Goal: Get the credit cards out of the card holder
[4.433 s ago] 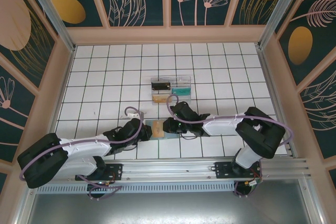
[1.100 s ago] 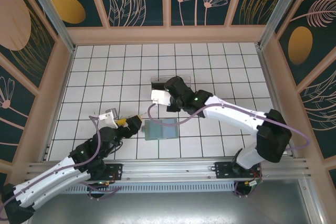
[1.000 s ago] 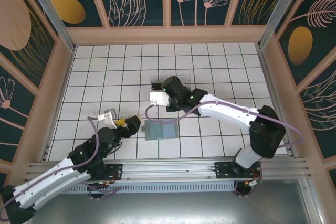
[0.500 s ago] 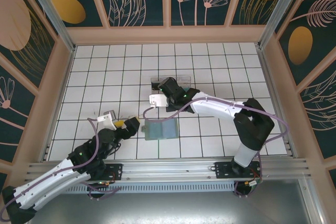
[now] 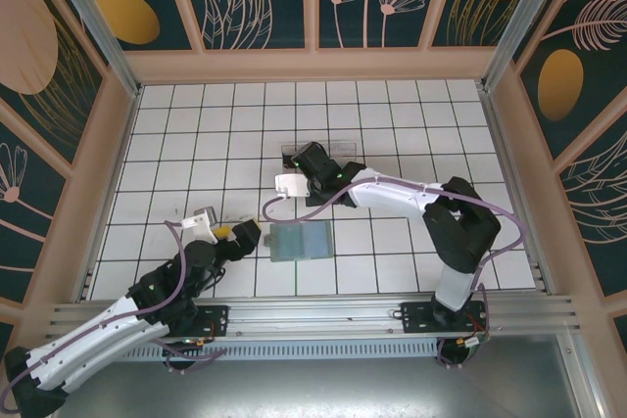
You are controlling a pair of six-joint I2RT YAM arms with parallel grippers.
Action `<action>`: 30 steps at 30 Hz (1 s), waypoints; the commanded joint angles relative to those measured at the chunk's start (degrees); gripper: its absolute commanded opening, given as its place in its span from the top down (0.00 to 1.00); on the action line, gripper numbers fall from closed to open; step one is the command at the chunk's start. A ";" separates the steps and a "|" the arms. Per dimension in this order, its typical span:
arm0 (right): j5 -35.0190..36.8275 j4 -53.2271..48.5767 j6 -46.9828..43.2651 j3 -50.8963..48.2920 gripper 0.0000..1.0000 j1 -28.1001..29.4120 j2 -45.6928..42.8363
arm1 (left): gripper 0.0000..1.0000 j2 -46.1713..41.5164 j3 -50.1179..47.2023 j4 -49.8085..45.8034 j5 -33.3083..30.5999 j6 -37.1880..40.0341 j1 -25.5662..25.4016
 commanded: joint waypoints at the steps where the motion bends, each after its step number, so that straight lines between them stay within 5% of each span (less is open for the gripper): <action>1: -1.64 1.12 1.12 1.65 1.00 -0.70 1.25 | 0.01 -0.50 -0.62 -0.71 -1.42 0.66 0.10; 10: -1.04 1.99 3.36 2.70 1.00 -1.02 3.36 | 0.01 -0.50 -0.53 -0.65 -1.44 0.69 0.04; 13: -0.39 2.46 3.83 2.95 0.86 -1.02 3.72 | 0.01 -0.50 -0.61 -0.41 -1.31 0.88 0.08; 17: 0.58 3.61 4.24 2.73 0.79 -1.02 4.02 | 0.01 -0.50 -0.71 -0.20 -1.26 0.94 0.10; 30: 3.45 6.74 9.79 3.23 0.69 -1.10 2.09 | 0.01 -0.34 -0.88 0.29 -0.47 1.07 0.08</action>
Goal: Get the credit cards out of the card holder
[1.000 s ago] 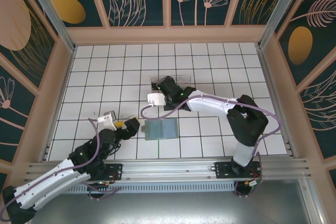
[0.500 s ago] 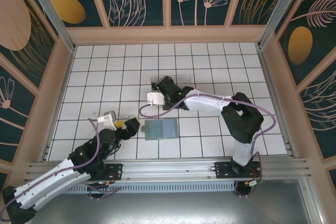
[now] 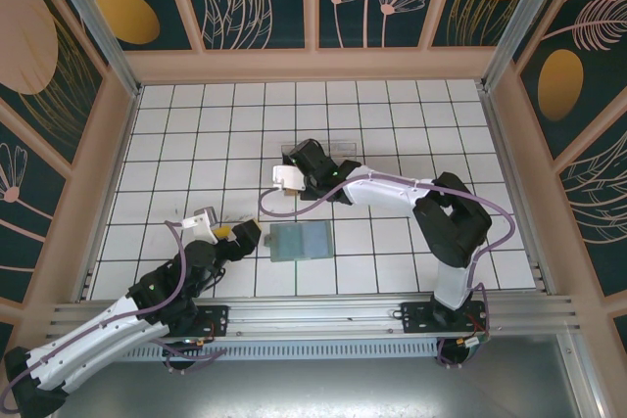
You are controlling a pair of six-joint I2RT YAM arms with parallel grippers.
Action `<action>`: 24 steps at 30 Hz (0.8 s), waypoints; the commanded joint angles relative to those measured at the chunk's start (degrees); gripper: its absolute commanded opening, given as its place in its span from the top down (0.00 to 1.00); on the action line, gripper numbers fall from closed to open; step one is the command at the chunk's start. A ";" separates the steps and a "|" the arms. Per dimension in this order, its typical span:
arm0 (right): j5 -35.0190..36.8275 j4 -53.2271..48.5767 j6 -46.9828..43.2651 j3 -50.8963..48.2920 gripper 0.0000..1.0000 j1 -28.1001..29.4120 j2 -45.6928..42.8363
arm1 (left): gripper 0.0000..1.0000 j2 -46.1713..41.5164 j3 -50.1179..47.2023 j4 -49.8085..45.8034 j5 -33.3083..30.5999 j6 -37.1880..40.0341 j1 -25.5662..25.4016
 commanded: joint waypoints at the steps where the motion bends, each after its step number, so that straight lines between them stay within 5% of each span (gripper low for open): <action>1: 1.31 2.57 6.37 1.48 0.69 -0.47 -1.76 | 0.01 -0.24 -0.79 0.44 -0.25 1.02 0.06; 6: -2.69 2.40 24.16 0.69 0.70 -0.12 -7.60 | 0.01 1.69 -0.69 2.49 1.81 1.66 0.11; 12: -5.70 9.75 44.77 -11.23 0.68 0.05 -16.91 | 0.02 7.67 0.83 6.34 5.68 1.54 0.05; 24: -7.95 11.65 78.08 -29.40 0.70 2.69 -26.82 | 0.17 27.96 5.95 12.82 14.54 -2.11 0.11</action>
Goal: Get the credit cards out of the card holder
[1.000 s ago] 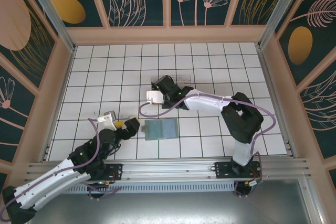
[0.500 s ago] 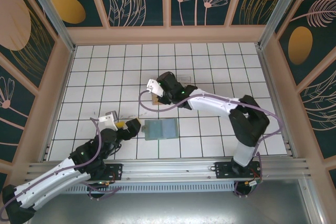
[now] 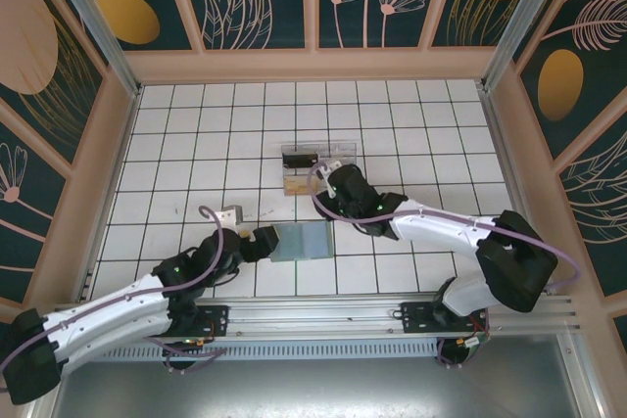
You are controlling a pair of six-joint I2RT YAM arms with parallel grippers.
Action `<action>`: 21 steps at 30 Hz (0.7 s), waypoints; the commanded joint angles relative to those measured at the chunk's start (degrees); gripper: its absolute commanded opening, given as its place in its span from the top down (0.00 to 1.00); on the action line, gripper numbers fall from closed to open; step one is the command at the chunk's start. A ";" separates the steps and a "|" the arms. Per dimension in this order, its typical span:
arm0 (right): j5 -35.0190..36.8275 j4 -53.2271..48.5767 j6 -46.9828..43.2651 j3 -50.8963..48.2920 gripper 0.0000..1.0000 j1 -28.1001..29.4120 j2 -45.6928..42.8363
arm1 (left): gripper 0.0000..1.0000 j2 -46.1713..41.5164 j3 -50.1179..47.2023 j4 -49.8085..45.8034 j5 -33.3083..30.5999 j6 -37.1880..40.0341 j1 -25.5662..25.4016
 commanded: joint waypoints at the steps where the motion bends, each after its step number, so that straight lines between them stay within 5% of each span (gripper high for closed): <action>1: -0.93 1.58 11.86 -3.42 0.70 2.00 -2.98 | 0.20 4.57 2.67 3.80 3.95 -1.27 0.07; 12: -1.12 5.37 18.21 -10.61 0.76 6.15 2.00 | 0.56 17.21 4.77 9.63 11.13 -3.11 0.07; 21: 2.47 2.79 18.66 -8.47 0.76 8.25 7.08 | 0.58 20.67 4.20 10.89 12.60 -2.52 0.01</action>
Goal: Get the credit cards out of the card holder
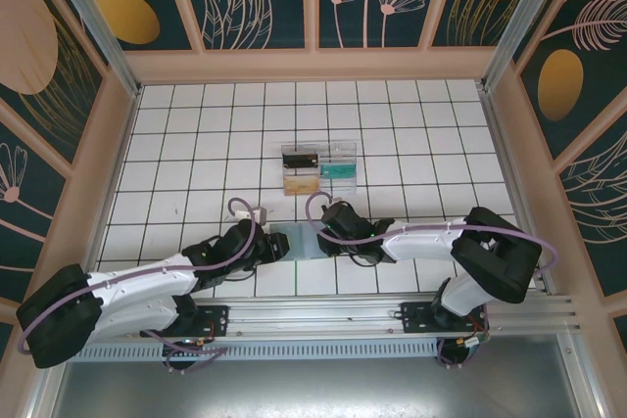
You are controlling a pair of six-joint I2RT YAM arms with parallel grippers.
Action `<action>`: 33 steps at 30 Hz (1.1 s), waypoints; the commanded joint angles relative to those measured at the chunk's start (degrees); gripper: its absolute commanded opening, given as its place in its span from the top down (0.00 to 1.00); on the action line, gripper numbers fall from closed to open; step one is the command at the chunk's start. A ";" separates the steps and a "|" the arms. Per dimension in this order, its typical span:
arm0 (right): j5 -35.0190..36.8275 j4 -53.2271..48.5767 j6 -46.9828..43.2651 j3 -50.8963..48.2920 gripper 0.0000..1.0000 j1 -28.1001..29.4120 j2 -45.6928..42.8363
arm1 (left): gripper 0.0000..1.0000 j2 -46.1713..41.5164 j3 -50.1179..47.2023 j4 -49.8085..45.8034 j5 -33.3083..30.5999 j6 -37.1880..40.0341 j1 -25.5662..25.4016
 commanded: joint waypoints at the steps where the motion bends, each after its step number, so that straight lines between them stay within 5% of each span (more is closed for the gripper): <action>1: 3.41 -1.78 1.25 1.24 0.76 1.25 1.43 | 0.58 1.10 0.67 2.29 2.02 0.50 0.05; 25: 3.73 -3.41 2.40 1.22 0.75 2.80 0.86 | 0.60 6.75 0.24 5.42 3.84 1.78 -0.04; 33: 3.28 -2.86 2.54 1.18 0.75 2.82 1.17 | 0.49 7.18 0.01 9.64 6.94 2.55 0.02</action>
